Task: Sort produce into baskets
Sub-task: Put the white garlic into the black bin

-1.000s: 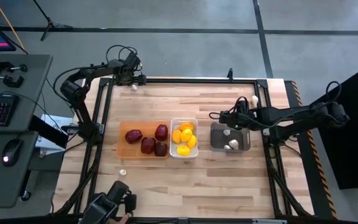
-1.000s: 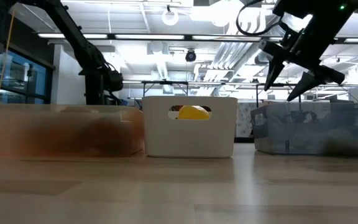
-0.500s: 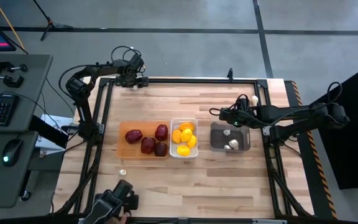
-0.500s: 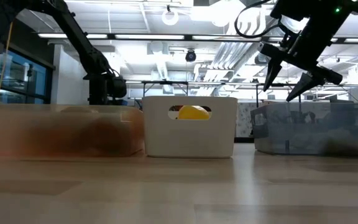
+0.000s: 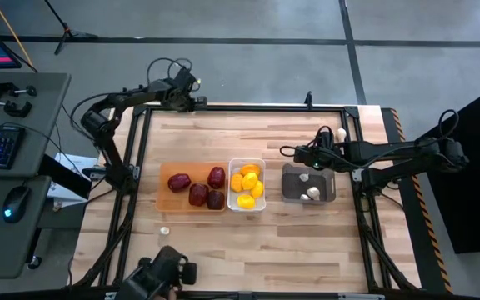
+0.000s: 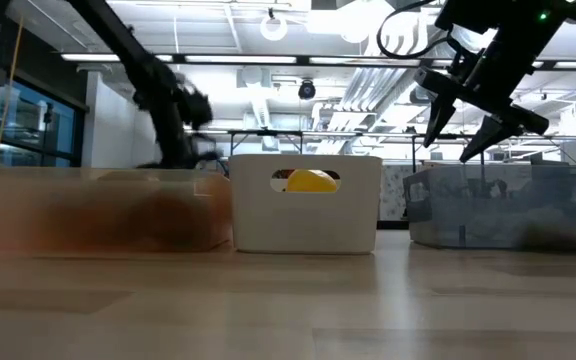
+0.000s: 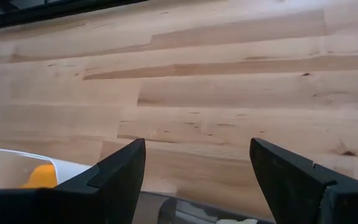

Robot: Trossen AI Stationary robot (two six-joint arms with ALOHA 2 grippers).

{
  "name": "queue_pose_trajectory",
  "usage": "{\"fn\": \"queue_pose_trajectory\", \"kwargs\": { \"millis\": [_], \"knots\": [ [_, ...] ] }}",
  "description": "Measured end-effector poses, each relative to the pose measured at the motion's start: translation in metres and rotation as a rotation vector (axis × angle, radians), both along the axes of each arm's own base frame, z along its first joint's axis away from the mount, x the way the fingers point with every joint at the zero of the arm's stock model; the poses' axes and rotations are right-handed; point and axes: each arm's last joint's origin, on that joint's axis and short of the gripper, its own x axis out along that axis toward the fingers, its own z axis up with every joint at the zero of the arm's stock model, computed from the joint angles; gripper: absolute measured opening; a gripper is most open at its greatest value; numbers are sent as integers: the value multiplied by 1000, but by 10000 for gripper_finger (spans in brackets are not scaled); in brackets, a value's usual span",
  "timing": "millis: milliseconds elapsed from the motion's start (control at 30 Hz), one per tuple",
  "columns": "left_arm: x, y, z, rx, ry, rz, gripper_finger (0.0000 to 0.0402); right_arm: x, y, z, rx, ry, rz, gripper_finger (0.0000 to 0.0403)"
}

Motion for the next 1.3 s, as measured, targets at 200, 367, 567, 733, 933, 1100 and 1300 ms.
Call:
{"fn": "queue_pose_trajectory", "kwargs": {
  "millis": [200,367,567,733,933,1100,1300],
  "knots": [
    [39,-37,65,239,-230,-111,42,-4,-1,5,-59,-2,6,277],
    [103,-106,92,327,-452,-340,51,-16,-1,24,-140,-81,31,277],
    [171,-206,92,394,-667,-675,52,-37,-1,56,-270,-251,84,277],
    [205,-254,74,453,-821,-814,52,-48,0,75,-369,-333,147,277],
    [242,-270,37,389,-875,-830,53,-48,0,77,-371,-353,182,277],
    [283,-272,30,426,-904,-971,53,-40,0,75,-366,-340,189,277],
    [314,-268,20,388,-777,-1115,72,-35,0,75,-368,-353,190,277]
  ]
}}
